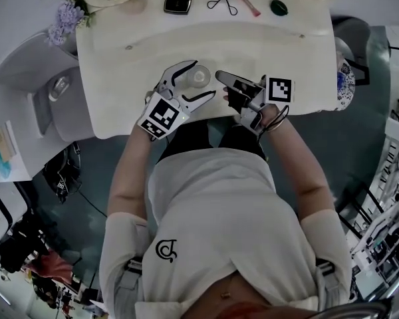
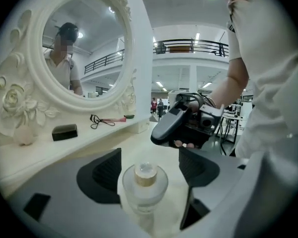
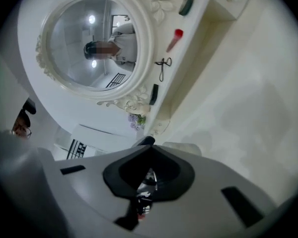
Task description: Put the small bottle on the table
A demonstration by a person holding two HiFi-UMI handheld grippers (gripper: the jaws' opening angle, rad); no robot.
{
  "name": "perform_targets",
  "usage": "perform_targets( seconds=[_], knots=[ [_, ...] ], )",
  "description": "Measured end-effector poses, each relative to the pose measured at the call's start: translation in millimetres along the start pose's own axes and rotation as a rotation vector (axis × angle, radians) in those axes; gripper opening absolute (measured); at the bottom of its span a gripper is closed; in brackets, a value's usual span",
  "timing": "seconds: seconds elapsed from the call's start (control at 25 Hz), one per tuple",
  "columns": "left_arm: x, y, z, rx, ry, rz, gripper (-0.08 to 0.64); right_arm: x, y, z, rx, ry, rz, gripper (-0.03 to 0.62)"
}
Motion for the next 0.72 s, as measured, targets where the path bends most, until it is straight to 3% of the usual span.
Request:
perform_targets(
  seconds=[0.12, 0.2, 0.36, 0.72],
  knots=[
    [12, -18, 1, -0.024, -0.064, 0.036, 0.269, 9, -7, -15, 0.107, 0.023, 0.047, 0.006],
    [20, -27, 1, -0.046, -0.118, 0.055, 0.132, 16, -11, -20, 0.207, 0.077, 0.082, 0.006],
    [36, -45, 4, -0.063, -0.217, 0.095, 0.029, 30, -16, -45, 0.404, 0.15, 0.162, 0.006],
    [79, -90, 1, -0.022, -0.393, 0.127, 0.012, 55, -34, -104, 0.77, 0.244, 0.371, 0.005]
  ],
)
Point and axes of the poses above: the fingertips, and each gripper's own axes: x backward along the fingers, z to its right, y out of its underside, the point moved 8 cm from there along x, backward along the fingers, and after that the axes turned 14 degrees about y, right-handed, at the moved point
